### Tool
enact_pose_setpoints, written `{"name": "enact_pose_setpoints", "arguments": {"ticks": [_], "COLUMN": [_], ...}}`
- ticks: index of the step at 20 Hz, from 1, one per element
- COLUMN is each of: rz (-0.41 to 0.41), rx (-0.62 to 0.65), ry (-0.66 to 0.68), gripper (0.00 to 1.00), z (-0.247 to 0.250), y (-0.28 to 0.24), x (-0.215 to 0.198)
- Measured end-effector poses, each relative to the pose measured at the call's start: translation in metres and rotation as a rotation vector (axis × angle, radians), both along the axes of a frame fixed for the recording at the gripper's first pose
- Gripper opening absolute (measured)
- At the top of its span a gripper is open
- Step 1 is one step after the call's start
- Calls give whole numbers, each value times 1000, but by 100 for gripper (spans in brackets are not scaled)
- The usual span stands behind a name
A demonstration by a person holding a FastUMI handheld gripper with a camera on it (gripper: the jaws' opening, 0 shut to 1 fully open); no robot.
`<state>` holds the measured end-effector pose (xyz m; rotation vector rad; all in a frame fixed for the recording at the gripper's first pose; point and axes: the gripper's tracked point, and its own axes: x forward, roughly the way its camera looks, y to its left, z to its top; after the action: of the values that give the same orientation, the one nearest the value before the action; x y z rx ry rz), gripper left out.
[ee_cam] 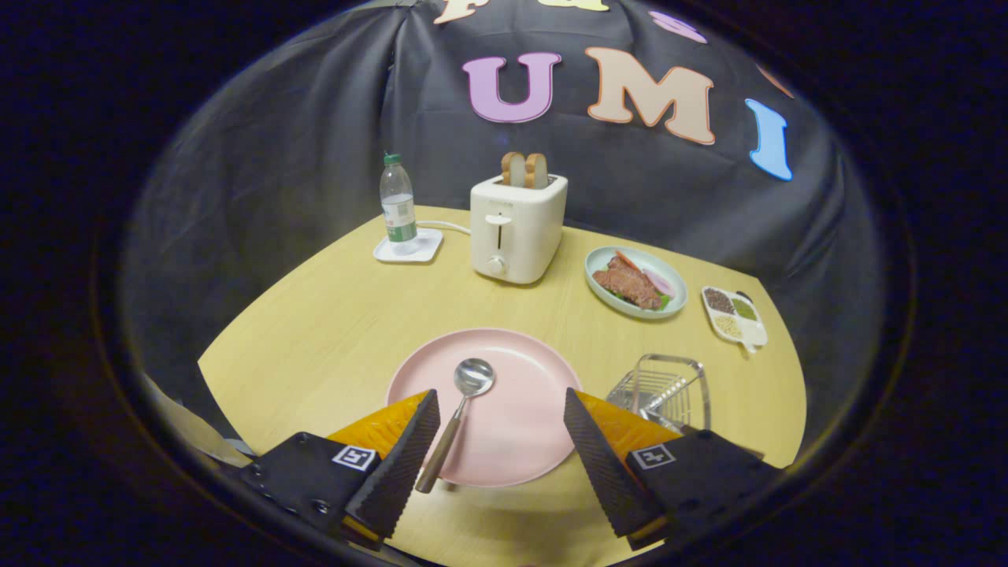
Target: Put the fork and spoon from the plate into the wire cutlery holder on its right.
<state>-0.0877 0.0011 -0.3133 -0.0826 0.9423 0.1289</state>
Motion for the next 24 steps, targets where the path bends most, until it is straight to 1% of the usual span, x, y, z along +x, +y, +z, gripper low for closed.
{"name": "enact_pose_setpoints", "arguments": {"ticks": [4,11,18,19,22,24], "rz": [-3,-18,28,28,39,31], "rx": [-24,-56,-61,-58,-69,-50], "ry": [44,118,171,179,201,218], "gripper": [100,100,18,12,8,8], "z": [-33,-74,-82,-81,-76,-69], "y": [11,16,24,24,19,16], "x": [-13,-25,-33,-36,-38,-36]}}
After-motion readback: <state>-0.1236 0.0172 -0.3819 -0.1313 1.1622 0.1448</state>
